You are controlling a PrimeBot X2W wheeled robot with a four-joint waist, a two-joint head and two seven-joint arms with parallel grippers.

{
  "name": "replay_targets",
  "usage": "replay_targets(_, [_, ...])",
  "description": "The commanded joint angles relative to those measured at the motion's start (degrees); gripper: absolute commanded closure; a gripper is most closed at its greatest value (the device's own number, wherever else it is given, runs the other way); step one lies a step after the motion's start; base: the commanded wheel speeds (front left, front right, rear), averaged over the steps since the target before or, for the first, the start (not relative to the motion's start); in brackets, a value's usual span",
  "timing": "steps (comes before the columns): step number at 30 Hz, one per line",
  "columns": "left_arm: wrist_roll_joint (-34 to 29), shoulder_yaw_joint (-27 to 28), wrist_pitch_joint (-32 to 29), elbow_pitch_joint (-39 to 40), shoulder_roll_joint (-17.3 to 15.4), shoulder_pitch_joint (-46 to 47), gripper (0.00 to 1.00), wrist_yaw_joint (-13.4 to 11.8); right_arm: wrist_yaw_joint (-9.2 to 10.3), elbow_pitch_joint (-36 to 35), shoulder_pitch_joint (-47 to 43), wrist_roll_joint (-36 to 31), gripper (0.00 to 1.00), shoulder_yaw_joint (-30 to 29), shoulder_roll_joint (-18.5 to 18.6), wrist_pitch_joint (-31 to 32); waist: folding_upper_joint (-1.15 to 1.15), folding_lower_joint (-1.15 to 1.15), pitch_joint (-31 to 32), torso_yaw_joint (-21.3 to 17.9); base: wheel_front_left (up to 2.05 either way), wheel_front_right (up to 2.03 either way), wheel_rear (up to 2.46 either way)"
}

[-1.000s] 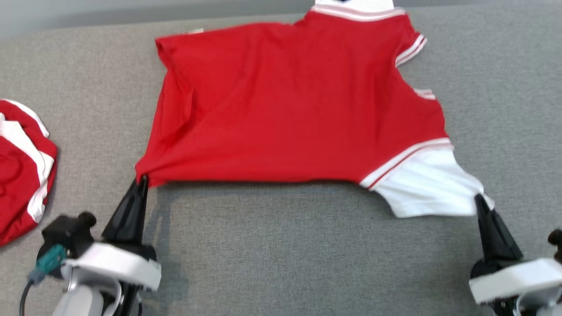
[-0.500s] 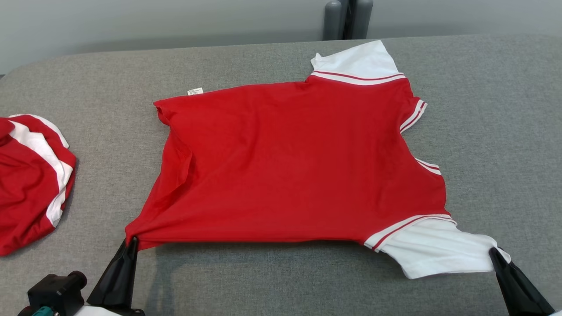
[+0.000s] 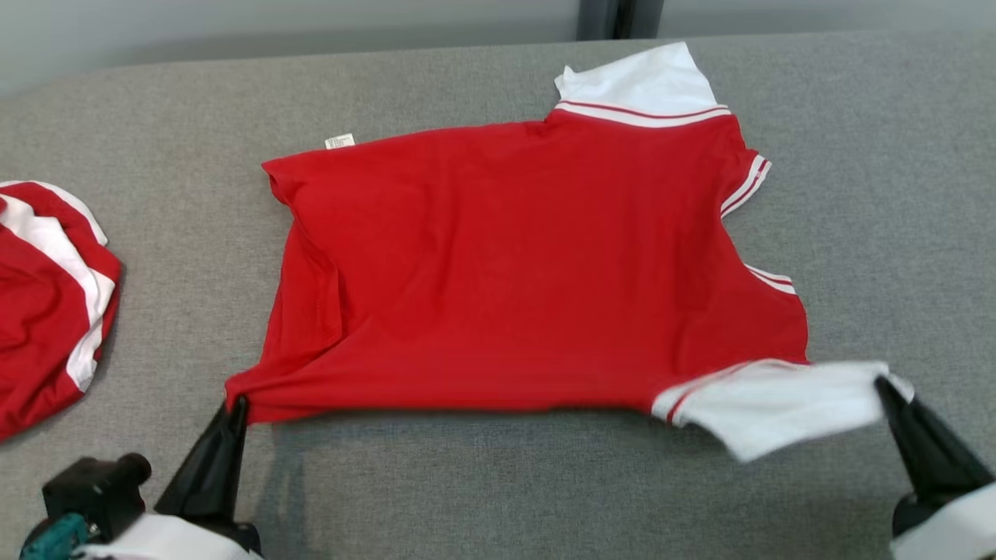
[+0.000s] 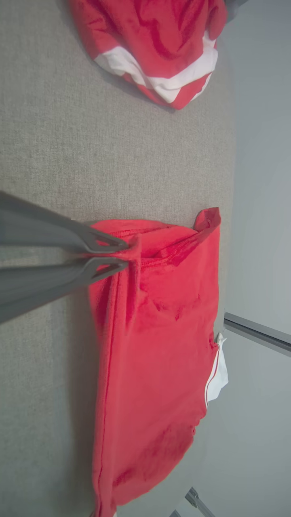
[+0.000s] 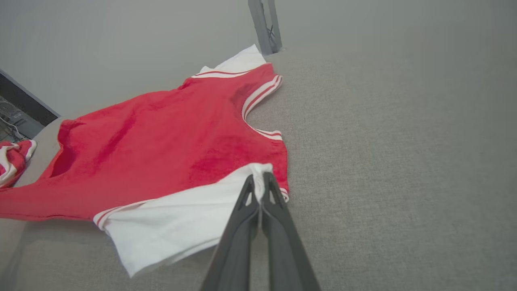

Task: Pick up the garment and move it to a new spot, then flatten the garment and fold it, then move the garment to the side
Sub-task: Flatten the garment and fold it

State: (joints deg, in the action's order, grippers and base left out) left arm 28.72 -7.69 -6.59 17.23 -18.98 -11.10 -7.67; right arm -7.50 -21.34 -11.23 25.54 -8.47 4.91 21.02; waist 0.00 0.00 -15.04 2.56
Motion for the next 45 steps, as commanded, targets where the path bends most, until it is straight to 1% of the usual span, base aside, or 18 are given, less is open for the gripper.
replay_targets(1, [0.5, 0.5, -0.3, 0.2, -0.5, 2.2, 1.0, 0.4, 0.02, 0.0, 2.9, 0.1, 1.0, 0.2, 1.3, 0.9, 0.0, 0.0, -1.5, -0.2, 0.0, 0.0, 0.0])
replay_targets(6, [2.2, 1.5, -0.6, -1.3, -1.0, 7.4, 1.0, 1.7, 0.02, 2.8, 14.0, 1.4, 1.0, 2.0, 5.8, 3.7, 0.0, 0.0, -5.7, 0.0, 0.0, 0.0, 0.0])
replay_targets(7, [2.7, 1.4, -0.7, -2.0, -0.9, 8.8, 1.0, 2.2, 0.02, 3.5, 15.9, 0.4, 1.0, 2.0, 7.4, 4.2, 0.0, 0.0, -6.9, 0.4, 0.0, 0.0, 0.0])
replay_targets(9, [2.8, 1.0, -0.4, -4.0, -1.0, 11.6, 1.0, 3.1, 0.03, 5.4, 19.9, 1.2, 1.0, 3.0, 8.1, 5.0, 0.0, 0.0, -9.1, 1.2, 0.0, 0.0, 0.0])
replay_targets(11, [3.1, 0.5, 0.1, -6.1, -0.6, 14.3, 1.0, 3.9, 0.03, 7.5, 23.5, 0.4, 1.0, 3.9, 10.1, 5.7, 0.0, 0.0, -11.2, 1.9, 0.0, 0.0, 0.0])
replay_targets(18, [3.0, -1.9, 3.1, -14.6, 1.6, 21.3, 1.0, 6.6, 0.02, 14.6, 30.8, 0.1, 1.0, 7.2, 11.7, 4.3, 0.0, 0.0, -15.7, 4.3, 0.0, 0.0, 0.0])
replay_targets(23, [3.2, -3.1, 5.1, -19.5, 2.8, 23.6, 1.0, 7.9, 0.02, 18.6, 32.1, 0.1, 1.0, 8.6, 11.8, 1.9, 0.0, 0.0, -15.7, 5.0, 0.0, 0.0, 0.0])
replay_targets(26, [3.4, -3.5, 5.8, -20.6, 3.3, 24.0, 1.0, 8.4, 0.02, 19.5, 32.1, 0.4, 1.0, 9.4, 11.8, 0.8, 0.0, 0.0, -15.3, 5.1, 0.0, 0.0, 0.0])
replay_targets(27, [3.7, -3.9, 6.1, -21.1, 3.5, 24.0, 0.78, 9.0, 0.02, 19.9, 31.9, 0.9, 1.0, 9.5, 11.5, 0.1, 0.0, 0.0, -15.0, 5.1, 0.0, 0.0, 0.0])
replay_targets(28, [4.2, -4.1, 6.2, -21.5, 4.0, 23.9, 0.49, 9.5, 0.02, 20.1, 31.6, 1.5, 1.0, 9.4, 11.0, -1.0, 0.0, 0.0, -14.7, 5.0, 0.0, 0.0, 0.0])
replay_targets(29, [4.4, -3.8, 7.2, -21.5, 4.3, 23.9, 0.0, 9.7, 0.02, 20.2, 31.3, 1.5, 0.58, 9.1, 10.8, -2.3, 0.0, 0.0, -14.2, 5.0, 0.0, 0.0, 0.0])
replay_targets(30, [4.1, -3.6, 7.8, -21.5, 4.1, 24.0, 0.0, 9.6, 0.02, 20.4, 30.9, 1.1, 0.16, 8.5, 10.8, -3.6, 0.0, 0.0, -13.8, 4.9, 0.0, 0.0, 0.0])
replay_targets(31, [4.3, -3.4, 8.8, -21.6, 4.5, 23.9, 0.0, 9.5, 0.02, 20.4, 30.5, 1.1, 0.0, 7.8, 10.3, -5.2, 0.0, 0.0, -13.3, 4.8, 0.0, 0.0, 0.0])
replay_targets(34, [4.6, -2.0, 12.5, -20.7, 5.7, 24.0, 0.0, 8.8, 0.02, 19.8, 29.5, -0.2, 0.0, 5.6, 8.2, -11.0, 0.0, 0.0, -11.4, 4.0, 0.0, 0.0, 0.0])
replay_targets(37, [5.1, -0.7, 16.6, -19.4, 6.8, 24.8, 0.0, 9.3, 0.02, 18.8, 28.6, -3.8, 0.0, 3.0, 6.4, -18.1, 0.0, 0.0, -9.8, 3.1, 0.0, 0.0, 0.0])
replay_targets(39, [4.1, 0.3, 18.8, -18.8, 6.6, 25.5, 0.0, 8.8, 0.02, 18.3, 28.5, -6.3, 0.0, 2.4, 5.2, -23.0, 0.0, 0.0, -8.8, 2.3, 0.0, 0.0, 0.0])
replay_targets(41, [2.2, 1.3, 20.2, -18.5, 6.5, 26.6, 0.0, 8.1, 0.02, 18.1, 28.1, -9.2, 0.0, 1.9, 5.2, -26.8, 0.0, 0.0, -7.9, 1.7, 0.0, 0.0, 0.0])
replay_targets(45, [-2.1, 2.8, 21.4, -18.0, 6.3, 27.4, 0.0, 6.8, 0.03, 19.7, 26.2, -12.8, 0.0, 2.3, 3.7, -30.8, 0.0, 0.0, -6.2, 0.3, 0.0, 0.0, 0.0])
